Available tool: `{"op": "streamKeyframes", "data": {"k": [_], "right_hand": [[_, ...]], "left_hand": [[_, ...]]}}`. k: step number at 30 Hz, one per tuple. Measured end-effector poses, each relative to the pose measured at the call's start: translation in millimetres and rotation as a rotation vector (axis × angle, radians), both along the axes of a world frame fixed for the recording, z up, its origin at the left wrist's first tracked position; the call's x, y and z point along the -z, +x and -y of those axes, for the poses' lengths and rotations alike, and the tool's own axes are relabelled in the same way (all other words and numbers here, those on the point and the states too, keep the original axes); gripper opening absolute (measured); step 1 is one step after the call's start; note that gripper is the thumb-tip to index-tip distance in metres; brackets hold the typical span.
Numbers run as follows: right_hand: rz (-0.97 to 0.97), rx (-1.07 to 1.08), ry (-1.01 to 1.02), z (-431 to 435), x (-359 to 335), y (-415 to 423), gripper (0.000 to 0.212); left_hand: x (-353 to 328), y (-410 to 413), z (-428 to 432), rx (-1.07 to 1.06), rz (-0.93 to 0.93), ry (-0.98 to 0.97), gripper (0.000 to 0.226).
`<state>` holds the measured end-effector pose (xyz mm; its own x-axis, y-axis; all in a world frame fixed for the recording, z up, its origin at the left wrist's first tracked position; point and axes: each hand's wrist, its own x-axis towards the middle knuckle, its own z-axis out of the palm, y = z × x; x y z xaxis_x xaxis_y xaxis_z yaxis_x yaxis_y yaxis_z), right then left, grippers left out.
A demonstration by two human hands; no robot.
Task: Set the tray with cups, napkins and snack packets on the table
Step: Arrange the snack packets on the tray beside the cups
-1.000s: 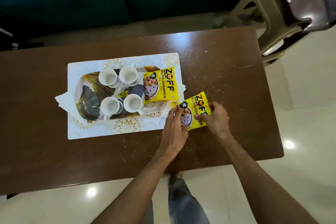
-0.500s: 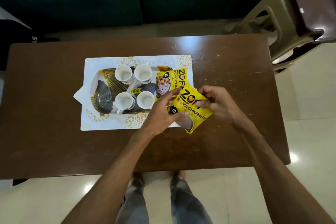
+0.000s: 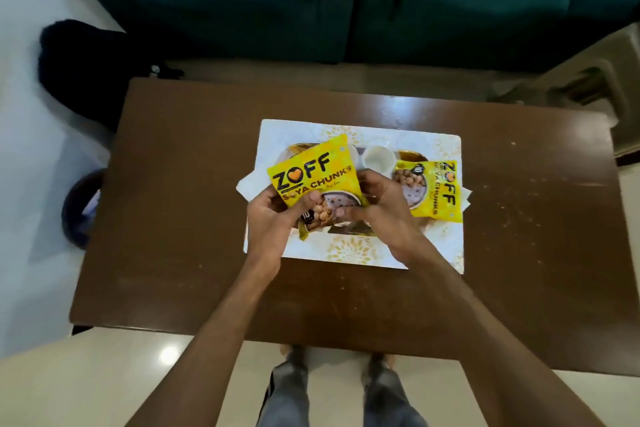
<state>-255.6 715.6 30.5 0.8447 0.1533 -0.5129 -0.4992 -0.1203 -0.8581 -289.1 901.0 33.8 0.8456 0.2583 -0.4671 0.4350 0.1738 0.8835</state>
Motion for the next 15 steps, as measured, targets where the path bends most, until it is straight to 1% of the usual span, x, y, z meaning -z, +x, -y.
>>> {"op": "streamKeyframes", "data": {"k": [2,4,5,8,10,13,15], "right_hand": [[-0.003,-0.02,-0.02,-30.4,7.4,16.4,0.055],[0.043,-0.087,-0.113,-60.5,17.9,30.9,0.057],[0.107,-0.123,-0.201,-73.3,25.3,37.8,0.059],[0.344,-0.259,-0.546,-98.0,40.8,46.2,0.062],[0.417,-0.311,-0.698,-110.2,48.5,42.3,0.065],[0.403,-0.374,-0.802,-115.7,62.1,27.7,0.067],[0.357,-0.427,-0.832,-116.4,67.3,20.2,0.069]], "left_hand": [[6.9,5.6,-30.9,-0.019,-0.024,0.019,0.036],[20.0,10.7,-54.7,-0.064,-0.056,0.031,0.032],[28.1,13.7,-62.5,-0.096,-0.073,0.029,0.03],[54.0,20.6,-69.6,-0.176,-0.143,-0.002,0.026],[69.8,22.2,-66.0,-0.245,-0.207,-0.051,0.026],[86.9,18.9,-55.9,-0.332,-0.286,-0.138,0.029],[89.3,16.4,-51.8,-0.366,-0.273,-0.168,0.034]]}}
